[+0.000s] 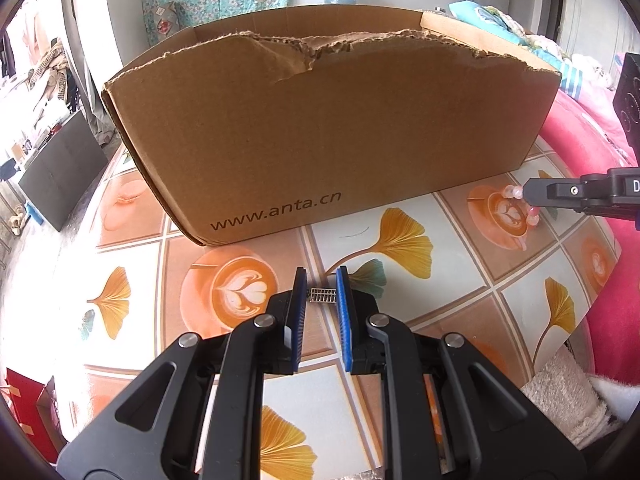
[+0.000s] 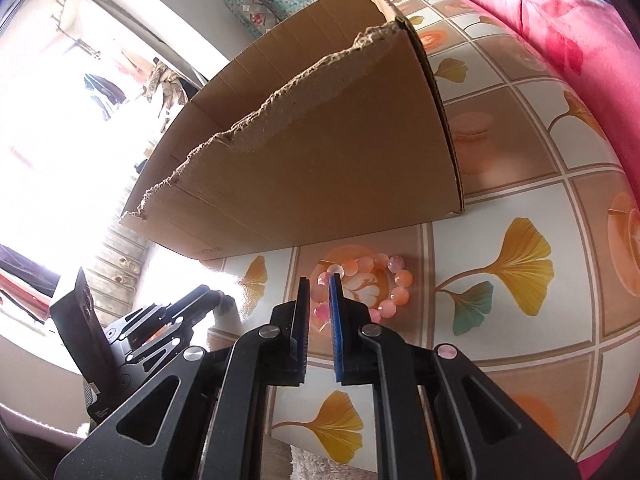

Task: Organize jewelry
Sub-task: 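Lift the pink bracelet with the right tool while the left tool holds the charm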

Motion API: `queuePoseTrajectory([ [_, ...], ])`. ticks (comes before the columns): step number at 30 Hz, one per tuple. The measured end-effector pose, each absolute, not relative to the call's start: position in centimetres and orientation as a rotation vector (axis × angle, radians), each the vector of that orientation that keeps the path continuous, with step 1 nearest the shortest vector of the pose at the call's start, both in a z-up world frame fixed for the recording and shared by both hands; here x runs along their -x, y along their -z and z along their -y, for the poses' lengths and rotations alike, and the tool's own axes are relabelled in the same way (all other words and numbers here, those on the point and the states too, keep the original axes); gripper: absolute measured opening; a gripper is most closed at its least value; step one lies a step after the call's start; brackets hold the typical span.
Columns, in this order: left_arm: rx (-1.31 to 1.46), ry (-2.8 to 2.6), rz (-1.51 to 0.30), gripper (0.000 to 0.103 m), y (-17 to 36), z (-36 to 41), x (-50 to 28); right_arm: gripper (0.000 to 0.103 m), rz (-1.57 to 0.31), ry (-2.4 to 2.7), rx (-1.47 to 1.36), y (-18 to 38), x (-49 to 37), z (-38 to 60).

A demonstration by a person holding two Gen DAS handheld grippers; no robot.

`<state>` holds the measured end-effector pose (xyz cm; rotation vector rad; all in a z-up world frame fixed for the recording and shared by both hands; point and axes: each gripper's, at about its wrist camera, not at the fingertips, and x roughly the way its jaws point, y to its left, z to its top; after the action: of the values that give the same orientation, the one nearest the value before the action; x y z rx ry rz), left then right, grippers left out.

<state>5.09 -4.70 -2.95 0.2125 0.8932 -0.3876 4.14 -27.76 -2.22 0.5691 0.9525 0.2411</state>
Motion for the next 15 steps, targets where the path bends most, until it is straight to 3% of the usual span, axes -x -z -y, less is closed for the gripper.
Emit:
queuePoseTrajectory([
  [15,-0.200,0.372,-0.928,0.014,2.66,4.92,-6.01,0.010,-0.973,-0.264,-0.572,2.16,-4.51,27.37],
])
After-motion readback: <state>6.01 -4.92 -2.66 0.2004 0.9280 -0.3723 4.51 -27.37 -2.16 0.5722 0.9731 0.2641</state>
